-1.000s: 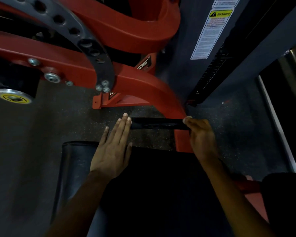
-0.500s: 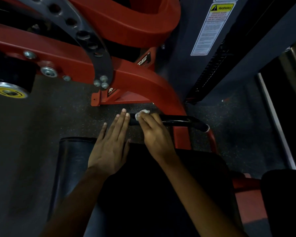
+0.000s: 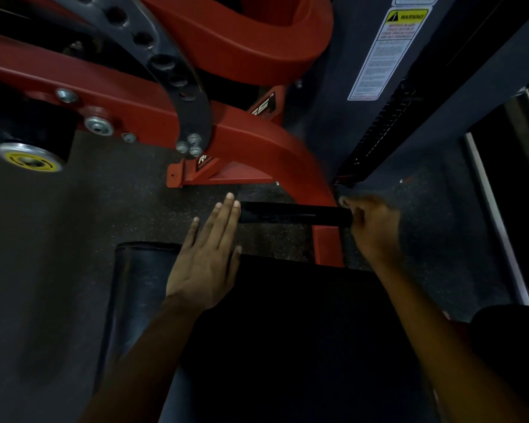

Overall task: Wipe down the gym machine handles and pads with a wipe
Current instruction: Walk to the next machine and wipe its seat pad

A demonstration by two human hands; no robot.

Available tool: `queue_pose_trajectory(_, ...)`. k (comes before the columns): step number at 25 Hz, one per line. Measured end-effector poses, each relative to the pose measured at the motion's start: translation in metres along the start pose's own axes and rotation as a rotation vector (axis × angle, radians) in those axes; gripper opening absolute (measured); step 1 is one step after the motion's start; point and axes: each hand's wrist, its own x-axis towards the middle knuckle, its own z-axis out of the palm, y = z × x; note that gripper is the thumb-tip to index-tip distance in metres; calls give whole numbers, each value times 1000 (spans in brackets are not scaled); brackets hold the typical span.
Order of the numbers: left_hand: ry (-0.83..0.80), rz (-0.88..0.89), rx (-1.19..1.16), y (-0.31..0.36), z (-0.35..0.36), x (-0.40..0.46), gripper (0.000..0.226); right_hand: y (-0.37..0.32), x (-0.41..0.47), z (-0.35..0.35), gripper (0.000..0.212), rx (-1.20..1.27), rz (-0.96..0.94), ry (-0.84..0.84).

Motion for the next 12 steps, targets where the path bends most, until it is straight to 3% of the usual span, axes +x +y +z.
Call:
queue_pose_trajectory(6, -8, 3, -2, -1, -2, 0, 67, -116, 61, 43, 24, 188, -266, -599)
queue_pose_trajectory(12, -10, 10, -2, -1, -1, 1, 67, -113, 71, 46, 27, 64, -287, -834)
